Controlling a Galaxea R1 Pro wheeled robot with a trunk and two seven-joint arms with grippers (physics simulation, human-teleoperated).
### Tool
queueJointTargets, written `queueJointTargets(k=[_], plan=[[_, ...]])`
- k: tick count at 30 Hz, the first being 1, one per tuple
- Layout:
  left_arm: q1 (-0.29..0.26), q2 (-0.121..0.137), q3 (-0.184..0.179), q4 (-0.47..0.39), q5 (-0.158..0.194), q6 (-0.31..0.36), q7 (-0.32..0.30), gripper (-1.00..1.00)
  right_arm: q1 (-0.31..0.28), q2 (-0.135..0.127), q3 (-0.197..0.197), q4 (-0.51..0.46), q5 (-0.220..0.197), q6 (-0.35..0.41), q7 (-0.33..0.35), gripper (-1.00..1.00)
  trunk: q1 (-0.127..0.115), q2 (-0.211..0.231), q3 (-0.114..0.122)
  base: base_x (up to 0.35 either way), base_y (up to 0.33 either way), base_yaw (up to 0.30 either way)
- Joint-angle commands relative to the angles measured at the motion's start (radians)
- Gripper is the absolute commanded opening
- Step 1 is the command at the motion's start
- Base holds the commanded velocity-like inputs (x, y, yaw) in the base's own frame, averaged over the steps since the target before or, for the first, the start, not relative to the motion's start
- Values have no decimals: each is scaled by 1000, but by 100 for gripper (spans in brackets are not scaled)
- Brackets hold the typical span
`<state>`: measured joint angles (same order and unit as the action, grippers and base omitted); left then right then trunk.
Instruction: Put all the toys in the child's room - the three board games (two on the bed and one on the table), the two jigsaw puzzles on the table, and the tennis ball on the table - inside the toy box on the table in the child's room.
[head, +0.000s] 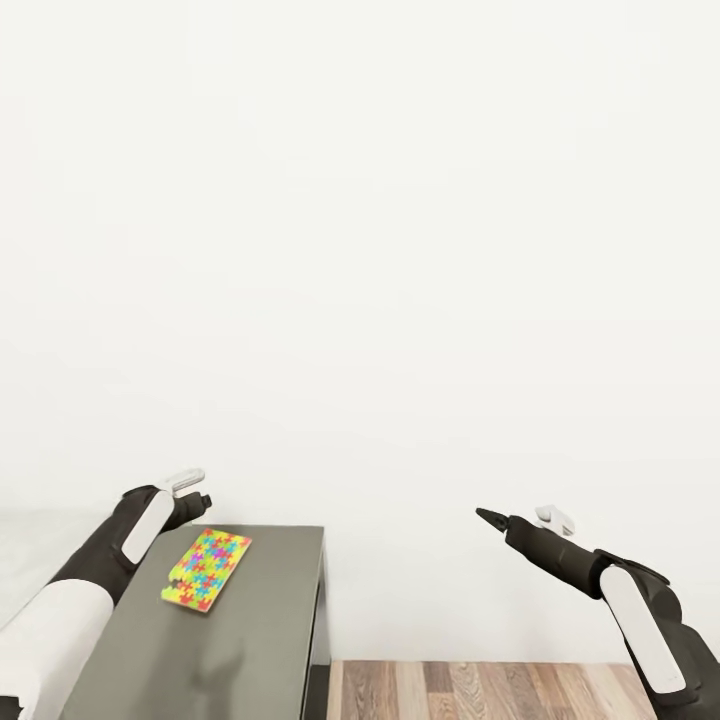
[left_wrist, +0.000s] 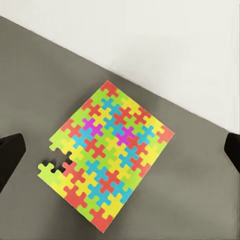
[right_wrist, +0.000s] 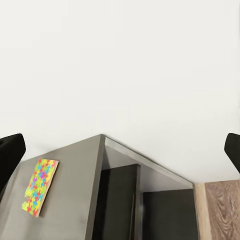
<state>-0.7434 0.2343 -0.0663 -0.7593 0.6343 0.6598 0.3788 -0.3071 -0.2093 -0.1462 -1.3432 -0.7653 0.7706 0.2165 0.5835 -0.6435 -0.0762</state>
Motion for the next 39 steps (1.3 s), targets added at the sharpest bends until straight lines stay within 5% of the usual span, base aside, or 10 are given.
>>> queueJointTargets(k=[1,12,39], plan=[[-1,2,-7,-2,10,1,9,100,-1,0,-1,0,3,6,5,100,1,-2,-2,194,175,-225],[-1,2,-84,-2,11,0,10,100,-1,-1,-2,-1,3,3,6,100,1,-2,-2,106,78,-119],[-1,2,-95,-2,12,1,9,100,-1,0,6,-1,3,-14,7,100,1,-2,-14,30,60,-3]])
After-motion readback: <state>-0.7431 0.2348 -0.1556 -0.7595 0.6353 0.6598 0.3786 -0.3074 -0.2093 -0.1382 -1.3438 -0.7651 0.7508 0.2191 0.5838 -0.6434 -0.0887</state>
